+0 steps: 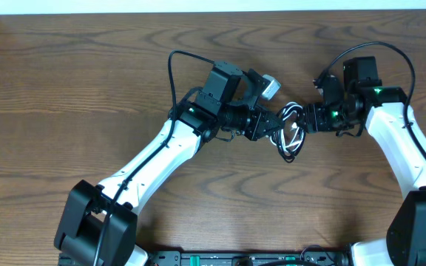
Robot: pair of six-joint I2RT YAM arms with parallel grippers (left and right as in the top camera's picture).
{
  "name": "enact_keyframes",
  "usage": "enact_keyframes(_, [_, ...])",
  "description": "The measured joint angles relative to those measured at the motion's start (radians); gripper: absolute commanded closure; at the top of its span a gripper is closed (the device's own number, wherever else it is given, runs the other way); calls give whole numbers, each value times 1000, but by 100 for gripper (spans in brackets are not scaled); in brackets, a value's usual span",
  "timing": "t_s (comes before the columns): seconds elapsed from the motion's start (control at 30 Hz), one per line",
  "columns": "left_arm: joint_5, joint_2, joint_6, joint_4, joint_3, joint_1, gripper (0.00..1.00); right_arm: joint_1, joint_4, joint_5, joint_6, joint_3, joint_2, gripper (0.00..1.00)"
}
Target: Untangle cables
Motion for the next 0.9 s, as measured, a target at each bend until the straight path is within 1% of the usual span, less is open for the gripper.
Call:
enact_keyframes(0.13, [0,0,-8,0,0,0,92,0,11,-4,0,-18,0,32])
enact_keyframes(0.2, [1,0,-12,0,0,0,93,0,23,-8,0,-27,0,32])
enact_keyframes(0.23, [2,0,-15,2,0,0,92,0,29,-13,0,-32,0,39])
enact_keyframes(0.33, [3,0,-20,23,0,0,92,0,60,-43,-6,-48,0,66])
enact_keyframes(0.4, [3,0,-23,26,0,0,92,0,81,-58,-6,-63,0,89])
enact_keyframes(0.43, [3,0,-23,26,0,0,92,0,90,-65,-5,-69,0,99])
enact_keyframes(0.63, [4,-2,-31,27,0,0,92,1,106,-69,1,-90,0,99])
enact_keyframes(0.9, [4,-2,-34,26,0,0,92,1,93,0,37,-92,0,99])
